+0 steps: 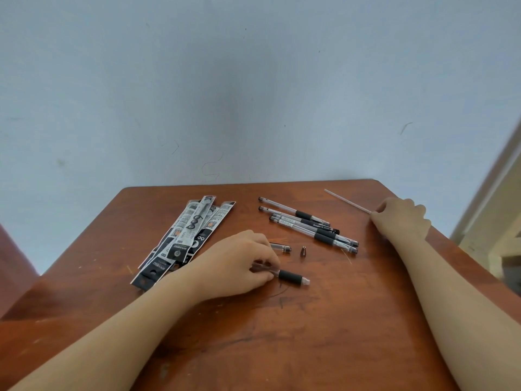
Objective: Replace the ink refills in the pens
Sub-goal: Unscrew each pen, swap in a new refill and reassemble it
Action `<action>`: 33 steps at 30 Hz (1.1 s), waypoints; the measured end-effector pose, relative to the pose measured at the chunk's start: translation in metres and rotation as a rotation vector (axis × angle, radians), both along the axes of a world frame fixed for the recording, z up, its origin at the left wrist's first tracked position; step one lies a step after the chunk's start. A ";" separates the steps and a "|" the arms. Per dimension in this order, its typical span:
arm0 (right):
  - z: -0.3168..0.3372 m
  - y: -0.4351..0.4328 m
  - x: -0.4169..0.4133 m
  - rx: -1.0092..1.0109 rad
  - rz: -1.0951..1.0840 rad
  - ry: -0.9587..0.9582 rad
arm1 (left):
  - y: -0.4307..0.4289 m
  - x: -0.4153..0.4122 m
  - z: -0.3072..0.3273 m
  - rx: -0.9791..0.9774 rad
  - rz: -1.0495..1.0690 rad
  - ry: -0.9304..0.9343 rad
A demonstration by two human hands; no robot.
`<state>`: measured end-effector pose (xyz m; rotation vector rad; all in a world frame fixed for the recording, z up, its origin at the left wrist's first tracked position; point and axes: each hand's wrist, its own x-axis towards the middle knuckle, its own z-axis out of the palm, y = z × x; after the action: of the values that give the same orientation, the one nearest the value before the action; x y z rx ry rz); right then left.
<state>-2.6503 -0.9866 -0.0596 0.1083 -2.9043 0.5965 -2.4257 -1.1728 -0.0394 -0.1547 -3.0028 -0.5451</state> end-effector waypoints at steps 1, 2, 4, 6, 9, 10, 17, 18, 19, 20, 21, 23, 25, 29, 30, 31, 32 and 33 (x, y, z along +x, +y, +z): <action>0.000 0.000 0.000 0.007 0.002 0.000 | 0.000 0.000 0.000 0.003 0.000 0.002; 0.000 -0.001 0.000 0.015 0.003 0.000 | -0.001 0.000 0.000 0.005 0.002 0.001; 0.000 -0.001 0.000 0.026 0.004 0.001 | -0.001 0.000 -0.001 0.011 0.008 0.001; 0.001 -0.002 0.002 0.035 0.009 0.007 | -0.001 -0.001 -0.001 0.017 0.009 0.004; 0.006 -0.007 0.009 0.031 0.040 0.057 | -0.003 0.000 0.001 0.043 0.052 0.046; 0.010 -0.010 0.013 0.019 0.064 0.090 | -0.005 0.000 0.002 0.048 0.089 0.092; 0.029 -0.052 0.079 -0.068 0.517 0.312 | -0.049 -0.001 0.010 -0.141 0.728 0.270; 0.029 -0.058 0.091 -0.086 0.611 0.320 | -0.056 -0.001 0.009 -0.172 0.782 0.224; 0.027 -0.063 0.103 -0.108 0.701 0.331 | -0.062 -0.001 0.007 -0.190 0.822 0.178; 0.026 -0.067 0.114 -0.134 0.780 0.348 | -0.067 -0.001 0.006 -0.202 0.849 0.133; 0.025 -0.071 0.123 -0.153 0.839 0.371 | -0.070 -0.001 0.004 -0.205 0.867 0.092; 0.021 -0.075 0.134 -0.123 0.904 0.438 | -0.073 -0.001 0.002 -0.183 0.875 0.044; 0.018 -0.077 0.137 -0.086 0.933 0.497 | -0.073 0.000 0.002 -0.155 0.877 0.029; 0.013 -0.078 0.135 -0.073 0.945 0.507 | -0.071 0.000 0.003 -0.122 0.895 0.052; 0.013 -0.078 0.135 -0.073 0.948 0.501 | -0.071 0.000 0.004 -0.103 0.898 0.075; 0.012 -0.079 0.135 -0.078 0.948 0.494 | -0.070 0.000 0.005 -0.080 0.899 0.106; 0.012 -0.079 0.135 -0.087 0.950 0.487 | -0.069 0.000 0.006 -0.057 0.893 0.146; 0.013 -0.079 0.135 -0.103 0.949 0.485 | -0.068 0.000 0.008 -0.033 0.880 0.194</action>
<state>-2.5158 -1.0655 -0.0469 1.4287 -2.2009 0.6971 -2.4253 -1.2409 -0.0315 0.9879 -2.5197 -0.3398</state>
